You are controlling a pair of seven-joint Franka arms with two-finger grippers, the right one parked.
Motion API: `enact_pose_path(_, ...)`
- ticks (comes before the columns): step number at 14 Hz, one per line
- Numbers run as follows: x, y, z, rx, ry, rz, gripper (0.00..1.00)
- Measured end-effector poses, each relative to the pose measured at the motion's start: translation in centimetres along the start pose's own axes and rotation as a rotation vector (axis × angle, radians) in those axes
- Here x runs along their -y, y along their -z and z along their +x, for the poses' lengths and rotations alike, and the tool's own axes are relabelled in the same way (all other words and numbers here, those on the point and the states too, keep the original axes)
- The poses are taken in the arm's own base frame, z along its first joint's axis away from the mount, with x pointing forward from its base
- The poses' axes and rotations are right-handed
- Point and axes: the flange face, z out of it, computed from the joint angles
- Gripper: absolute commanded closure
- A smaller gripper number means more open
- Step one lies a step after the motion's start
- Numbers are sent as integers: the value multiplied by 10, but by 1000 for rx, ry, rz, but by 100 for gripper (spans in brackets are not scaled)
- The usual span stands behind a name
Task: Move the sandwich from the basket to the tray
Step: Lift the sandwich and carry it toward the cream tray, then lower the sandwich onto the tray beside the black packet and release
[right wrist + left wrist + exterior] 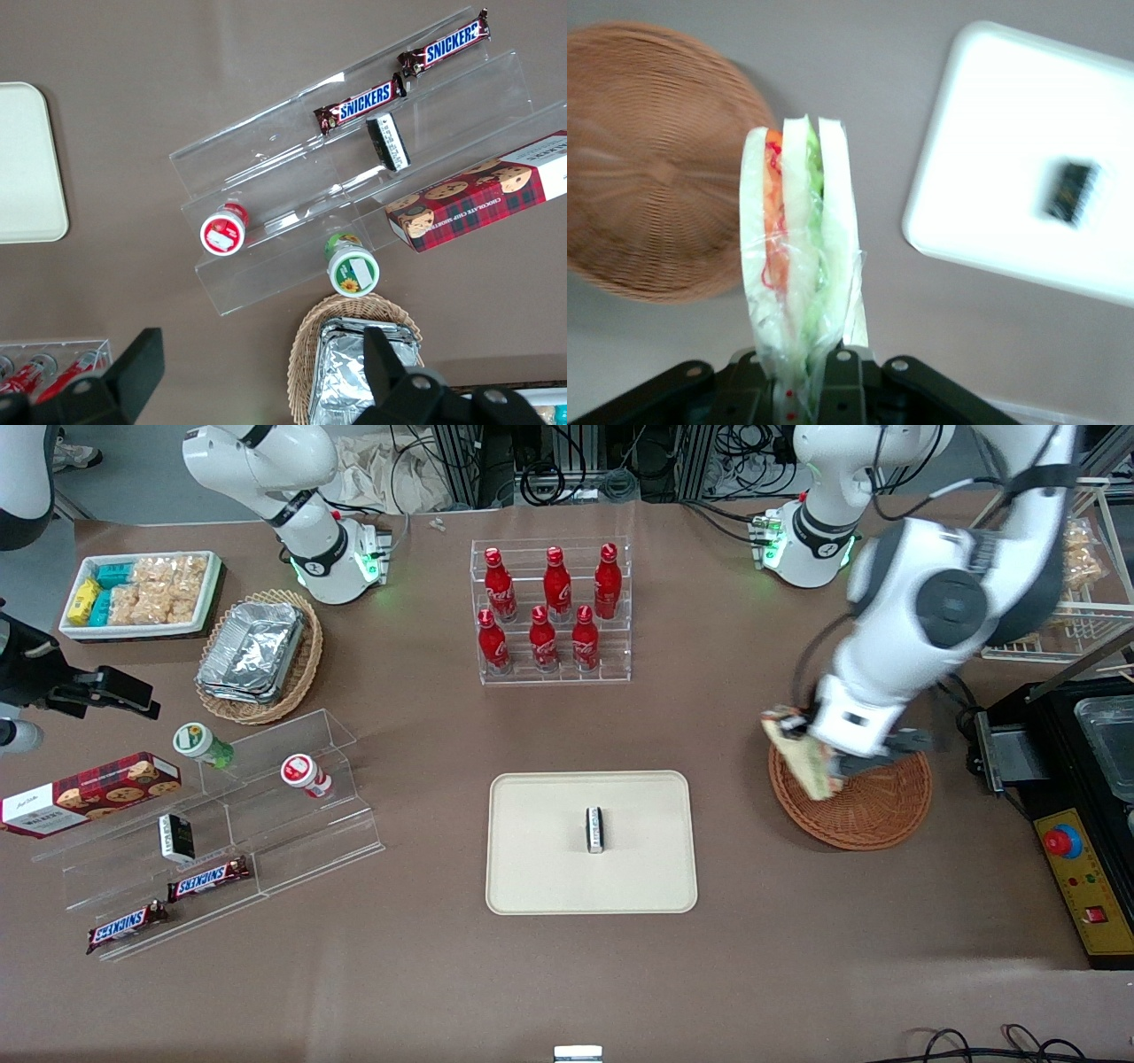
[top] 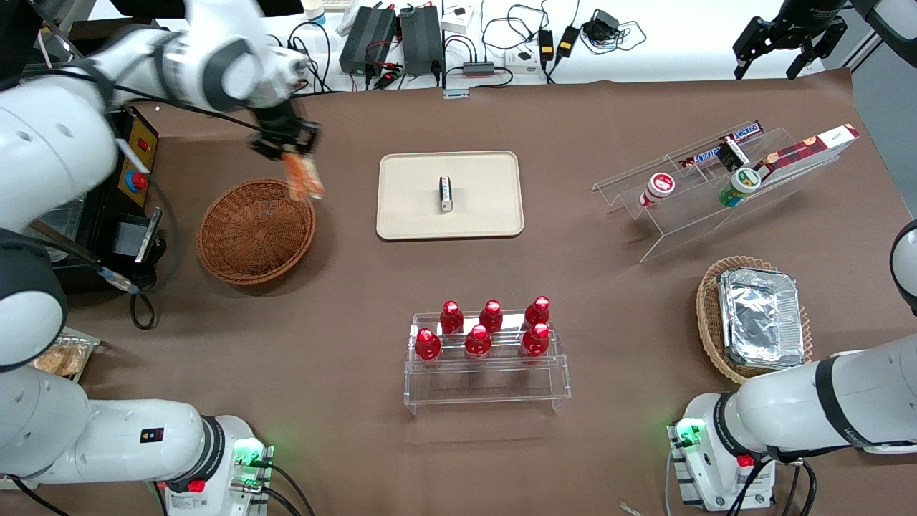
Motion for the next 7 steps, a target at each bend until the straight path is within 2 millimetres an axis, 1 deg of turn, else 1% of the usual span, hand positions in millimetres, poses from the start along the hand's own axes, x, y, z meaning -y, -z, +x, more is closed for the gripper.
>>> enact_pose_path(1,-30,-10,-17,1,-65,-12,100)
enact_pose_path(2,-52,-22,-30,5,-120,-9,100)
enact_pose_path(3,-67,-36,-39,5,-169,8,100)
enact_pose_path(4,-75,-49,-42,5,-201,19,100)
enact_pose_path(5,-81,-61,-39,-3,-221,15,100)
enact_pose_path(6,-84,-74,-32,-20,-235,1,100)
enact_pose_path(7,-87,-92,-24,-36,-251,-7,100)
